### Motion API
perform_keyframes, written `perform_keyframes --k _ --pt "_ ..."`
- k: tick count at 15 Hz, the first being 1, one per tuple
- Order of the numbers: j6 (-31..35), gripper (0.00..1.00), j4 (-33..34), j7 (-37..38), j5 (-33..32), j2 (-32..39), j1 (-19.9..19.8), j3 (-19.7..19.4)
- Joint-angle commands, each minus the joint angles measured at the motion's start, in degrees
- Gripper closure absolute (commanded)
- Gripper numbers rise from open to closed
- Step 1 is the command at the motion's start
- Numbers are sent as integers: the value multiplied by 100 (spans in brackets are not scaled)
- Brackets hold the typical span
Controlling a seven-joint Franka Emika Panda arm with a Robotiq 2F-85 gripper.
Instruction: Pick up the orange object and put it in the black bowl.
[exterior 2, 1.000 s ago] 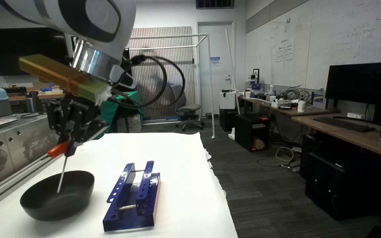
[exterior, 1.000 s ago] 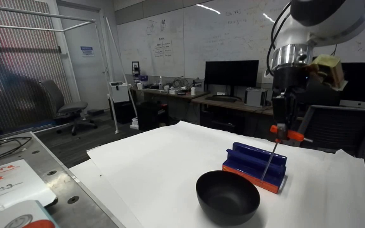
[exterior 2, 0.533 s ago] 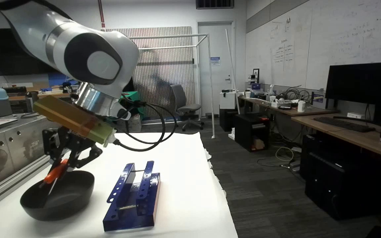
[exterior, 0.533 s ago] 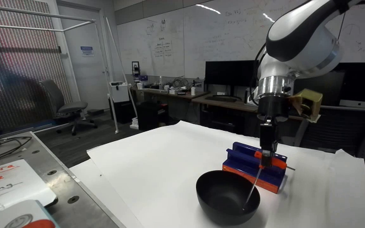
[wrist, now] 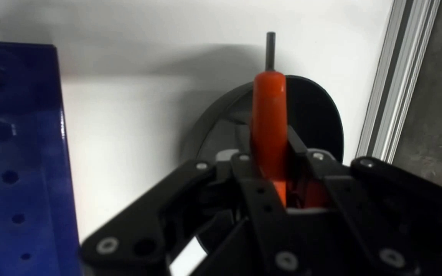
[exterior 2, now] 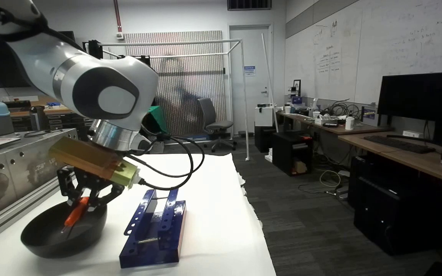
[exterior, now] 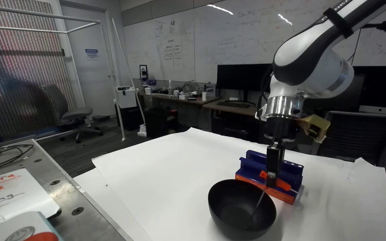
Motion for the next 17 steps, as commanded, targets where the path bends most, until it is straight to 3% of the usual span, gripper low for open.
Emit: perform_keyframes --k 1,2,4,10,13,17 --pt "-62 82 83 -226 70 -42 -172 -37" --pt "-161 53 102 -247 60 -78 -224 -67" --pt "-226 46 61 -307 58 -224 -319 -126" --pt "-584 0 29 -443 3 -507 -422 -258" --pt "-738 0 -20 -256 -296 -739 -394 -309" --pt "-567 0 -267 734 -1594 -1211 -364 -334"
